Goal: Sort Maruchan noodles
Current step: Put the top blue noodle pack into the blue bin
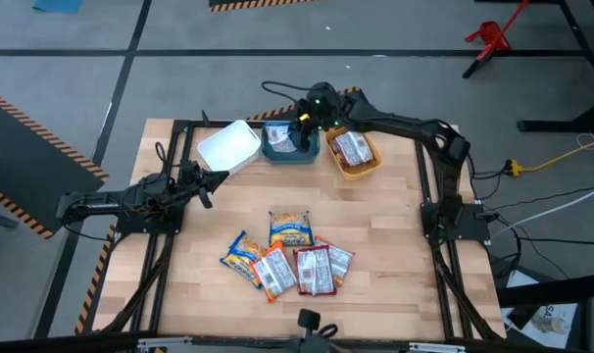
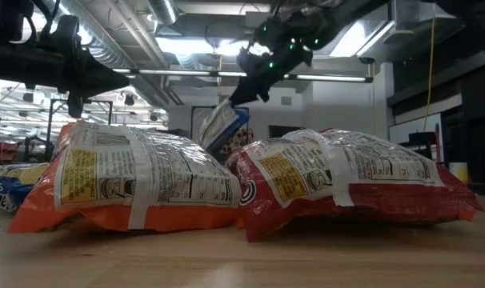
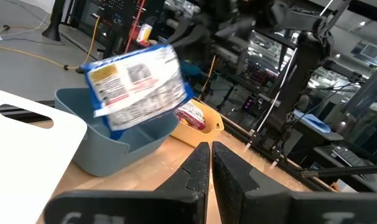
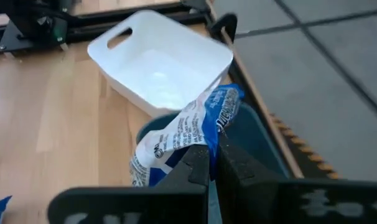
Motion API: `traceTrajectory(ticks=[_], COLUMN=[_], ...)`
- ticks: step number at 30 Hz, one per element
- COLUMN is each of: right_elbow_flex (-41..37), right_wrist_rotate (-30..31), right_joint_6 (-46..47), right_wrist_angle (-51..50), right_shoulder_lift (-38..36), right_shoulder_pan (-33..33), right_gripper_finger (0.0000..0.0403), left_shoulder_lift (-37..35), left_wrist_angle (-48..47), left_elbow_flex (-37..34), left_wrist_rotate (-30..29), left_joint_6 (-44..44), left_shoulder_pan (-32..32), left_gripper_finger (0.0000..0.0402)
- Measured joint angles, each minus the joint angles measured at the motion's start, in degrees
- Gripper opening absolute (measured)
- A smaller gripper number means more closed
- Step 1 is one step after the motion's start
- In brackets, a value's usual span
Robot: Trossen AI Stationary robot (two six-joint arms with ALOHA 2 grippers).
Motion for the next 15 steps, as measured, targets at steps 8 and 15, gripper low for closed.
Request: traceTrajectory(ticks=[8,15], right_elbow_flex=[0.0,0.0], right_wrist_rotate=[-2.0,4.8], right_joint_6=[1.2,0.9], right_wrist_angle=[0.5,-2.5], right_shoulder_lift=[4.7,5.8], right_shoulder_pan=[-1.9,-2.9], right_gripper_finger=[0.0,0.0007], left_shoulder_lift=[0.0,0.0], left_wrist_angle=[0.0,0.0], left_elbow_flex=[0.0,0.0], left_wrist_rotate=[0.0,-0.1], left_joint_6=[0.0,0.0], left_shoulder_pan=[0.0,0.0], left_gripper_finger=[0.0012,0.0012])
